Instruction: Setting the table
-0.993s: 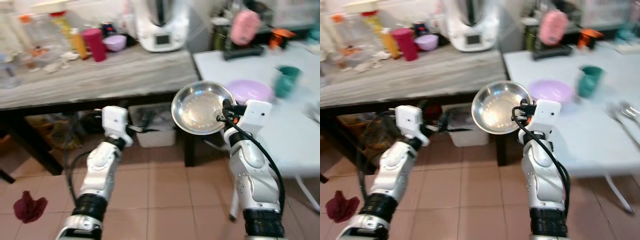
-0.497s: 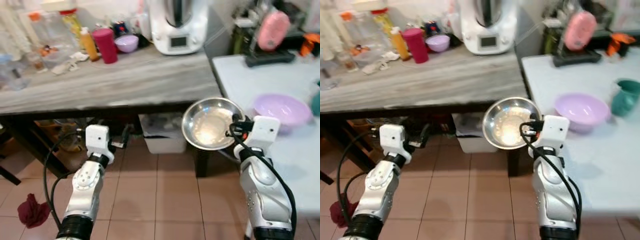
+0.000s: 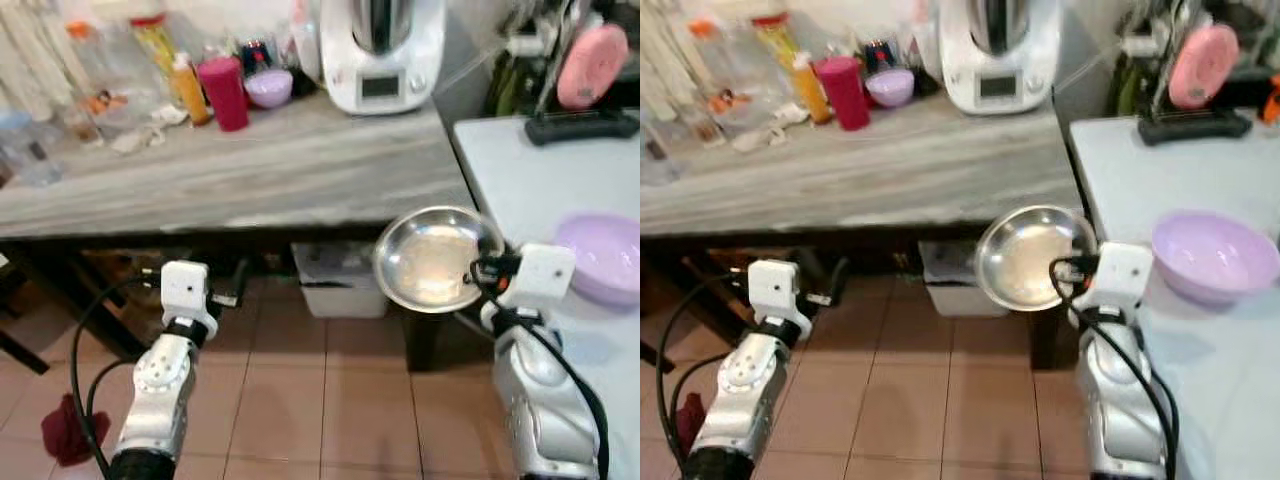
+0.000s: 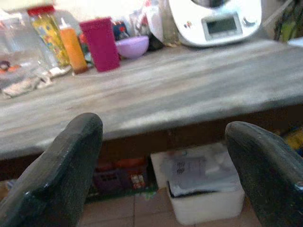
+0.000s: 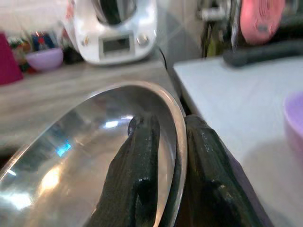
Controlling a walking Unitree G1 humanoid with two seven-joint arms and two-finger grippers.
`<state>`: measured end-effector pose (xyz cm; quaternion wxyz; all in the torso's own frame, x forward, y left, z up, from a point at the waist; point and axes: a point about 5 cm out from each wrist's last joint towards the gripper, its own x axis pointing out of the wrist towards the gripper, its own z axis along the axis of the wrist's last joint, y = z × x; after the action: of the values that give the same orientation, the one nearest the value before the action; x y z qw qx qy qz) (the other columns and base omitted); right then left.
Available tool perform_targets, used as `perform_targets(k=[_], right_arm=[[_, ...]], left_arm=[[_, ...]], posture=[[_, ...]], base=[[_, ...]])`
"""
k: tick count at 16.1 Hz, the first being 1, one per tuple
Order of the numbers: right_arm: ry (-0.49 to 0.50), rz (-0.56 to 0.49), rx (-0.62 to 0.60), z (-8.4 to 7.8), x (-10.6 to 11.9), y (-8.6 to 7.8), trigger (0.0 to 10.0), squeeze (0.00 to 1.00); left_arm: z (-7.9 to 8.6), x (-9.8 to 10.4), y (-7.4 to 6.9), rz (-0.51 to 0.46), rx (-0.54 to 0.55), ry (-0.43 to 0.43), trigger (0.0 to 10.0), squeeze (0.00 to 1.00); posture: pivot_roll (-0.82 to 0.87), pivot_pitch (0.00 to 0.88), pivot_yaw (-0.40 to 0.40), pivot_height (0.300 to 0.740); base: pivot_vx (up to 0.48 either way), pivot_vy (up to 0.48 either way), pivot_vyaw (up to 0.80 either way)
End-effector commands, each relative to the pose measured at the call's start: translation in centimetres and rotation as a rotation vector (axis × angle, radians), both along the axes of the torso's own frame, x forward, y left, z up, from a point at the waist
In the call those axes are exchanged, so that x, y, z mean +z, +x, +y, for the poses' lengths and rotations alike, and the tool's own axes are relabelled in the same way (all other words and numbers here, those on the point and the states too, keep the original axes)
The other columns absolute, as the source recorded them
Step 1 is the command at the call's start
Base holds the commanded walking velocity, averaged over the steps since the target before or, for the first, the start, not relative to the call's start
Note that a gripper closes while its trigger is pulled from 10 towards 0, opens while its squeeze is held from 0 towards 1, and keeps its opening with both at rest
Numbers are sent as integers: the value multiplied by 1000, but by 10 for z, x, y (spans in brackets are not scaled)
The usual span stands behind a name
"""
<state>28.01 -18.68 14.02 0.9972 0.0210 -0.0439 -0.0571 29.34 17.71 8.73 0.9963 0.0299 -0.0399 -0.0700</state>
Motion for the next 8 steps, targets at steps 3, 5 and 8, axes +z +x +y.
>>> perform_targets(k=[3, 5, 8], right_arm=[[13, -36, 44, 14, 8, 4, 10000, 0], [15, -36, 45, 15, 8, 4, 10000, 0], [24, -38, 32, 15, 8, 5, 10000, 0]], left_arm=[[7, 5, 1, -3, 13, 10, 10000, 0], [6, 4, 1, 1, 9, 9, 10000, 0], [4, 5, 1, 2, 1, 1, 10000, 0]], posture=[[-248, 32, 116, 740], [-247, 33, 119, 740], [-245, 33, 124, 740]], base=[[305, 0, 473], [304, 0, 625], [303, 0, 681]])
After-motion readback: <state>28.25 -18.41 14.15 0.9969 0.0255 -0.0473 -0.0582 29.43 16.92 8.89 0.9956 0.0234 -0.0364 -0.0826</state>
